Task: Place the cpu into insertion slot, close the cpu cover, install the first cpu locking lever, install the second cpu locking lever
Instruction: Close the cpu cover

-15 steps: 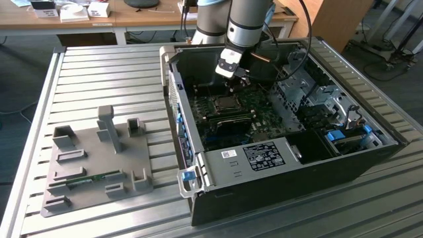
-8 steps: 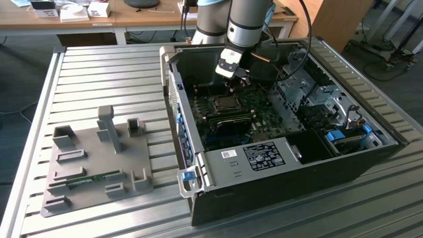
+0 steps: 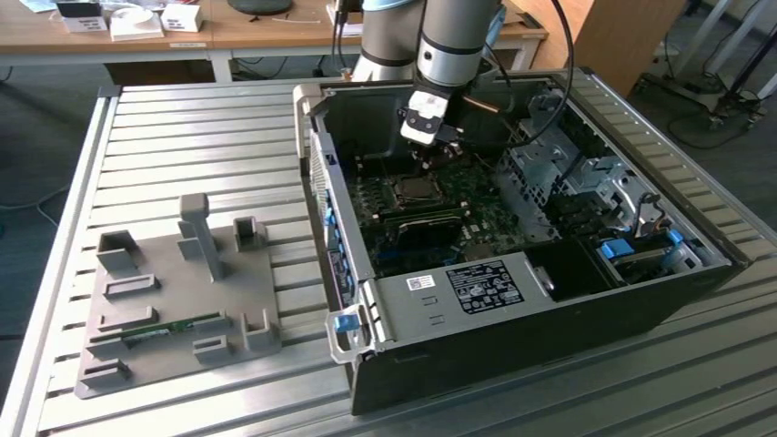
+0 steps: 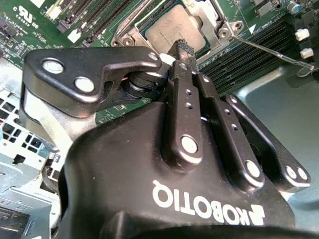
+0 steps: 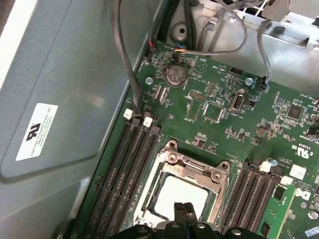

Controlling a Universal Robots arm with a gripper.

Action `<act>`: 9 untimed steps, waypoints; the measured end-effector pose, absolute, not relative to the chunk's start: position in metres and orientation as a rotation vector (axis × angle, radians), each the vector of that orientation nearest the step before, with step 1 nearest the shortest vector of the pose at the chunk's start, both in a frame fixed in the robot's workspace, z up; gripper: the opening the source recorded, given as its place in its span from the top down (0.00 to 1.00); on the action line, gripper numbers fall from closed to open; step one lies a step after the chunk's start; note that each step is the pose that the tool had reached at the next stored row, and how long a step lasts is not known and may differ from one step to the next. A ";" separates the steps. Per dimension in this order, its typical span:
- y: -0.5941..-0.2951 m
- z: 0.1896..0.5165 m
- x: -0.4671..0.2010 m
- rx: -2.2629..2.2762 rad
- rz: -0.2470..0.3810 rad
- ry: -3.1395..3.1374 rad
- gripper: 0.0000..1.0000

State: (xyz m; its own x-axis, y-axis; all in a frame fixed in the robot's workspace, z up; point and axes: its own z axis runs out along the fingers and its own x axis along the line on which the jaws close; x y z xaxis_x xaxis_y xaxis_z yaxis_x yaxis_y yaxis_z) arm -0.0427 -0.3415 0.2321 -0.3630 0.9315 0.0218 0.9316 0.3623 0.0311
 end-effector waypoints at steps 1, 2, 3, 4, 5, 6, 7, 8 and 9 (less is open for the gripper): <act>-0.341 0.232 -0.043 -1.772 -0.060 -2.593 0.89; -0.341 0.232 -0.043 -1.772 -0.060 -2.593 0.89; -0.341 0.232 -0.043 -1.772 -0.060 -2.593 0.89; -0.341 0.232 -0.043 -1.772 -0.060 -2.593 0.89; -0.341 0.232 -0.043 -1.772 -0.060 -2.593 0.89; -0.341 0.232 -0.043 -1.770 -0.060 -2.594 0.89; -0.341 0.232 -0.043 -1.762 -0.060 -2.600 0.89; -0.341 0.232 -0.043 -1.746 -0.060 -2.610 0.89; -0.341 0.232 -0.043 -1.724 -0.060 -2.624 0.89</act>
